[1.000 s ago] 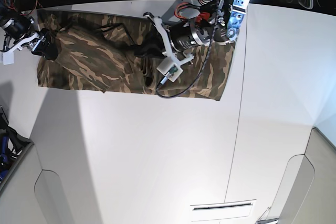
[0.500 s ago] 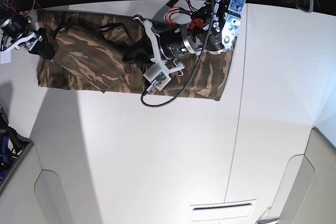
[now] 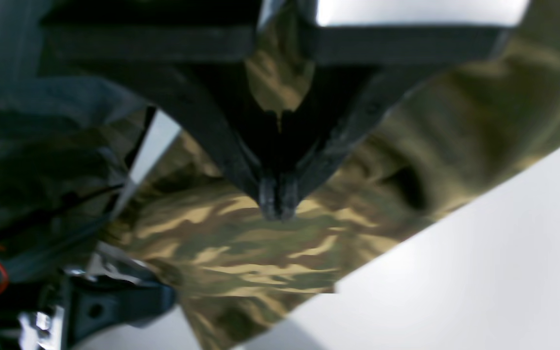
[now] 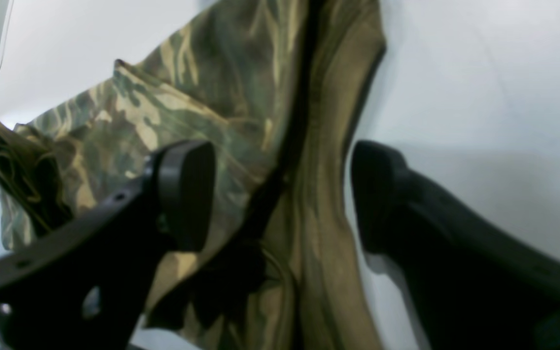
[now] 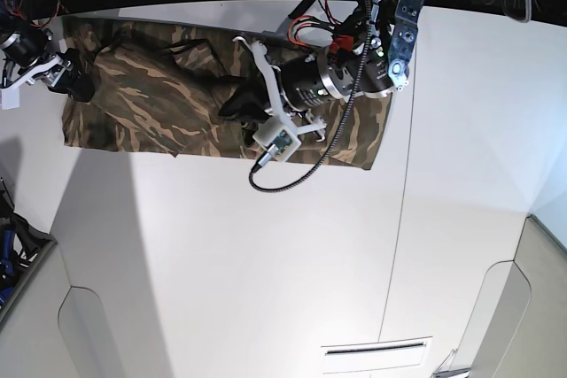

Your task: Fold the T-shirt properly

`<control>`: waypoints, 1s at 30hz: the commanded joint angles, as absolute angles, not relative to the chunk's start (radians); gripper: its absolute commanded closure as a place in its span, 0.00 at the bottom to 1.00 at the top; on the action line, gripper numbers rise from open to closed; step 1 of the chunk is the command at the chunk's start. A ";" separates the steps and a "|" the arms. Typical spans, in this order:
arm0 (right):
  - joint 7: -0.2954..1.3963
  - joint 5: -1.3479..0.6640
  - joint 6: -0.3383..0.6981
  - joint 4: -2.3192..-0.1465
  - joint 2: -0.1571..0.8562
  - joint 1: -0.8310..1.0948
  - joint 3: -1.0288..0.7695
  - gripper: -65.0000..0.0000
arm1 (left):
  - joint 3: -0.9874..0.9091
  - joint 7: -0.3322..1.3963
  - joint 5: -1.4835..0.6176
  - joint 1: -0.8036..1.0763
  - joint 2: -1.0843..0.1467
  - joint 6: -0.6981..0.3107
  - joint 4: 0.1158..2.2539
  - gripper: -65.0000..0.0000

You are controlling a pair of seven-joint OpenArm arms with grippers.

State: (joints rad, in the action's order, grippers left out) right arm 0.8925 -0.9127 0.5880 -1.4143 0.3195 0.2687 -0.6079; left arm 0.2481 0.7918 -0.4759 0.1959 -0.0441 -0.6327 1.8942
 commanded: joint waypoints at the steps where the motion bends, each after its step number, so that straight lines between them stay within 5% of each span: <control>1: 0.898 -0.916 0.593 -1.425 0.335 0.266 -0.593 0.33 | 0.228 0.762 -0.497 0.185 -0.036 -0.640 1.914 1.00; 9: 0.867 -0.886 0.591 -1.425 0.335 0.266 -0.484 0.35 | 0.046 0.764 -0.526 0.186 -0.037 -0.640 1.914 1.00; 11: 0.864 -0.882 0.591 -1.425 0.335 0.259 -0.485 0.48 | 0.009 0.768 -0.526 0.186 -0.044 -0.640 1.914 1.00; 15: 0.864 -0.868 0.591 -1.425 0.335 0.232 -0.485 0.97 | -0.056 0.768 -0.524 0.187 -0.095 -0.640 1.914 1.00; 16: 0.864 -0.863 0.591 -1.425 0.336 0.223 -0.485 1.00 | -0.072 0.768 -0.523 0.189 -0.111 -0.640 1.914 1.00; 23: 0.870 -0.811 0.591 -1.428 0.353 0.155 -0.555 1.00 | -0.176 0.773 -0.524 0.209 -0.186 -0.635 1.913 1.00; 30: 0.878 -0.811 0.591 -1.429 0.500 0.114 -0.583 1.00 | -0.215 0.782 -0.530 0.305 -0.185 -0.614 1.913 1.00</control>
